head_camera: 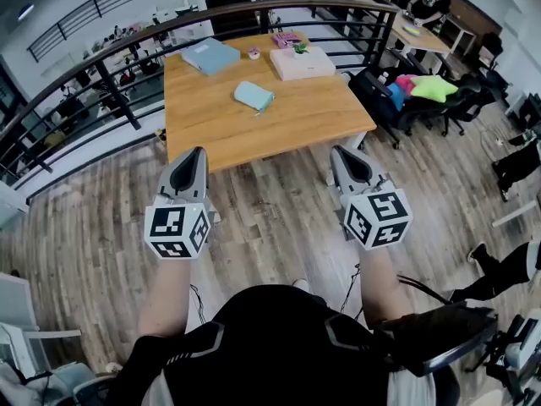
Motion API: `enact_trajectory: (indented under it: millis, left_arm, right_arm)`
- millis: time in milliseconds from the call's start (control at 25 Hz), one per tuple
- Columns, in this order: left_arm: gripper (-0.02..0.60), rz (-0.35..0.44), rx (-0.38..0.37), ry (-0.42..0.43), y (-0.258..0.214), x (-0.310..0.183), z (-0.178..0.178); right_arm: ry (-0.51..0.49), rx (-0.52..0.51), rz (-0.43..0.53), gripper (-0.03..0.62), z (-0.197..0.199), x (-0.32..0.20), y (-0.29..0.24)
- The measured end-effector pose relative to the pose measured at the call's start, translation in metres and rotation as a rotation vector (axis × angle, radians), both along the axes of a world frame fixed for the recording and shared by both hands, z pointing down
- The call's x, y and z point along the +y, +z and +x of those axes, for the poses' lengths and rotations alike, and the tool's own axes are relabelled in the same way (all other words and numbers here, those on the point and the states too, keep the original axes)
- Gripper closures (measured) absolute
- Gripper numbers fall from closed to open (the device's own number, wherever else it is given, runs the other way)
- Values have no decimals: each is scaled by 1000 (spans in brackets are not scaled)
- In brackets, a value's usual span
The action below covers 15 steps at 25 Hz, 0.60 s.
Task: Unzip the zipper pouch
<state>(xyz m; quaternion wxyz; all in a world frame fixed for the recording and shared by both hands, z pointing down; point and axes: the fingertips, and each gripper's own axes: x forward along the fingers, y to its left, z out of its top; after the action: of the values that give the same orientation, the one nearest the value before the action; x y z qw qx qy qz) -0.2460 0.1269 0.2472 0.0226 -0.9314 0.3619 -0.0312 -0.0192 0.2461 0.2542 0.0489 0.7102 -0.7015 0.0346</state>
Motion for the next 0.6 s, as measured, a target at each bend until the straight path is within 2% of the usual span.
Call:
enact_trajectory:
  millis: [400, 560, 600]
  left_arm:
    - [549, -1, 12, -8, 0, 0, 9]
    - [545, 8, 17, -6, -2, 2, 17]
    - [521, 11, 10, 1, 0, 3, 20]
  right_arm:
    - [-27, 17, 4, 571, 12, -5, -1]
    - [-38, 14, 1, 512, 19, -6, 0]
    - [-41, 13, 2, 489, 21, -6, 1]
